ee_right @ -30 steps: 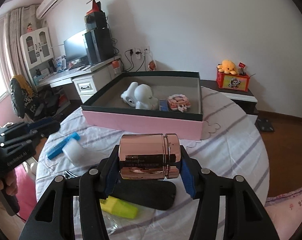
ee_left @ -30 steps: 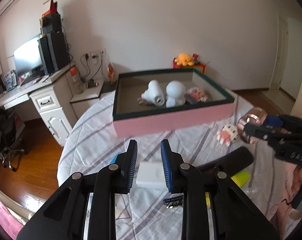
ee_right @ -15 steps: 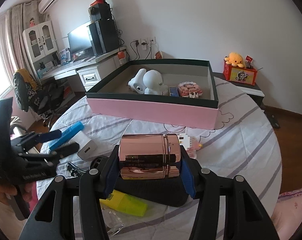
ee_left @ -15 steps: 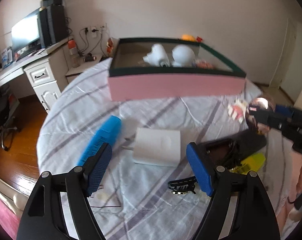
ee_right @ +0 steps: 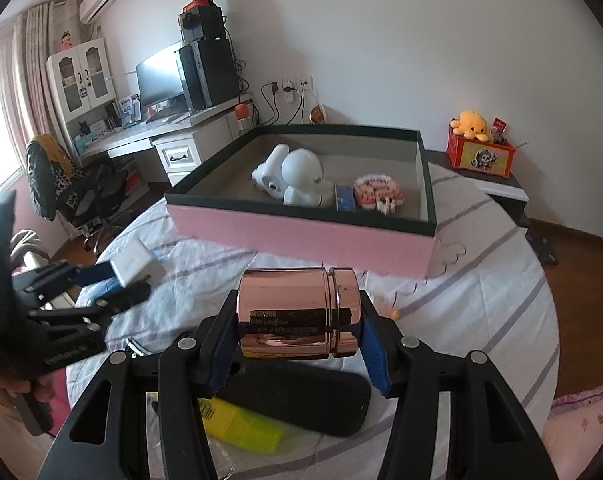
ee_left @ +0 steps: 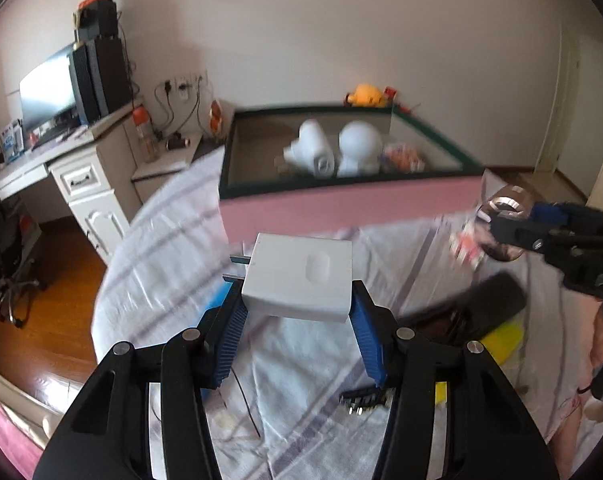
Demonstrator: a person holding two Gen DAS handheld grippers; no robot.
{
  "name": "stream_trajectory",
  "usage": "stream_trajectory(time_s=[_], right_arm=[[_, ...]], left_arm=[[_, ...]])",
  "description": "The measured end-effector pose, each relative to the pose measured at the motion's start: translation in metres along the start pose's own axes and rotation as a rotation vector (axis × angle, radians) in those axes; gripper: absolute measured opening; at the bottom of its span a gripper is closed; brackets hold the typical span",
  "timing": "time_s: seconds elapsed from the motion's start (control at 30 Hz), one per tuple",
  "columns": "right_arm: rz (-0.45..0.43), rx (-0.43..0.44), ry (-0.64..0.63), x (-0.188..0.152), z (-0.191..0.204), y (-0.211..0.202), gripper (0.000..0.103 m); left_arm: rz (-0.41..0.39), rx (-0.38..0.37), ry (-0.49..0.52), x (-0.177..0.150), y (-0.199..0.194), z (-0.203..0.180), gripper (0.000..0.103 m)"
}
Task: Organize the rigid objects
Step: 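Place the charger and cylinder into the pink box and open both tools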
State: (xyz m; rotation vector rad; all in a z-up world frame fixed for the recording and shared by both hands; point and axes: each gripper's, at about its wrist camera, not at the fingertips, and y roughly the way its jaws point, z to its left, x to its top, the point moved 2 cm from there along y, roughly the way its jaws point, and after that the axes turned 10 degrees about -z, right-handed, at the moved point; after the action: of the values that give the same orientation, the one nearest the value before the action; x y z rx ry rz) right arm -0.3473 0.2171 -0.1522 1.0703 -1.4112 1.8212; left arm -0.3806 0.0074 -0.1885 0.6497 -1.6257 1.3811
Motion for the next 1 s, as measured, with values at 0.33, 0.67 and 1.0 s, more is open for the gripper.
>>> stream_trajectory(time_s=[0.33,0.67,1.0], right_arm=[[-0.036,0.000,-0.068,0.056,-0.006,0.022,0.056],[0.044,-0.008,-0.085,0.098,-0.031,0.101,0.056],[0.218,-0.040,-0.097,0.099,-0.049,0.177,0.056]], left_arm=[[-0.091,-0.044,0.068,0.080,0.020,0.000,0.052],[-0.007,-0.108,0.113,0.138,0.108,-0.008,0.052],[0.144,-0.018,0.154,0.130,0.189,-0.006,0.052]])
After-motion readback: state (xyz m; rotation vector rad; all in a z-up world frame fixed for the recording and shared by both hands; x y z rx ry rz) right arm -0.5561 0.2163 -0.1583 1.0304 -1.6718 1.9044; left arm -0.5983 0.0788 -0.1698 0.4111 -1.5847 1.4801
